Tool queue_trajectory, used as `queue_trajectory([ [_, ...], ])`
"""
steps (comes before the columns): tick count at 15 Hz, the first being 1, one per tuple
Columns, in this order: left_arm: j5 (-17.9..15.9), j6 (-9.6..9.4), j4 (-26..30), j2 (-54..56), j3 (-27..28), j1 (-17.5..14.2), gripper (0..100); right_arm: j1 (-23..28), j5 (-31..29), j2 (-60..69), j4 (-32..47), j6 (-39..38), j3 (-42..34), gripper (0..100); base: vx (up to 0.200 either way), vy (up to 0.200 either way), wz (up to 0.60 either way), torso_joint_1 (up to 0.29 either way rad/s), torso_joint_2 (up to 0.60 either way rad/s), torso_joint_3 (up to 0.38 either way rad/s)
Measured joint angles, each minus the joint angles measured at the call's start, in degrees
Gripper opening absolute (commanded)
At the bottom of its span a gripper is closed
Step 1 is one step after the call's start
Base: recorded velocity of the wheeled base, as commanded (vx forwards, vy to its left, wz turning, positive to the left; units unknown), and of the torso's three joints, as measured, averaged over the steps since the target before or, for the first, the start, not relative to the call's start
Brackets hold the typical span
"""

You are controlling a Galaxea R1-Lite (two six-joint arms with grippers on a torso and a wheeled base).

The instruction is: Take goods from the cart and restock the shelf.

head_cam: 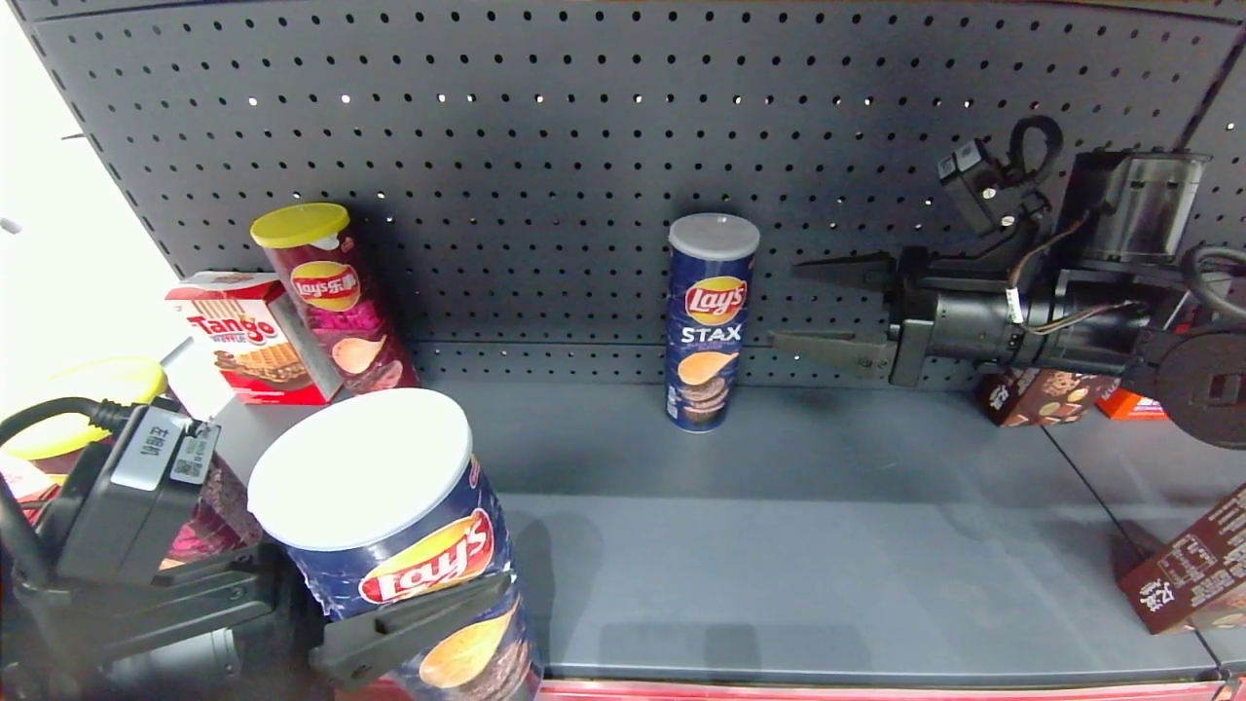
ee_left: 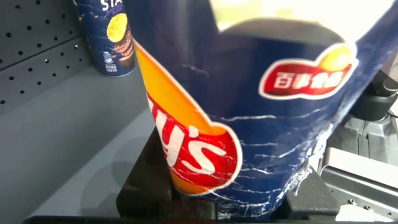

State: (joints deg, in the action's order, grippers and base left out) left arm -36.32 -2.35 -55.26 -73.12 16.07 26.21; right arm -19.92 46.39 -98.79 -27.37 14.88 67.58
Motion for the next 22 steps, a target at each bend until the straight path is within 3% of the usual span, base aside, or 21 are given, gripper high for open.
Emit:
queue_trajectory([
  [6, 0.09, 0.00, 0.02, -0.02, -0.11, 0.00, 0, -0.02, 2.39, -6.39, -0.33, 0.90, 4.99, 100, 0.000, 0.000, 0.00, 0.000, 0.00, 0.000],
  [22, 1.32, 0.24, -0.02, -0.78, 2.47, -0.26, 0, -1.50, 3.80, -17.41, -3.83, 0.96, 8.68, 100, 0.000, 0.000, 0.00, 0.000, 0.00, 0.000],
])
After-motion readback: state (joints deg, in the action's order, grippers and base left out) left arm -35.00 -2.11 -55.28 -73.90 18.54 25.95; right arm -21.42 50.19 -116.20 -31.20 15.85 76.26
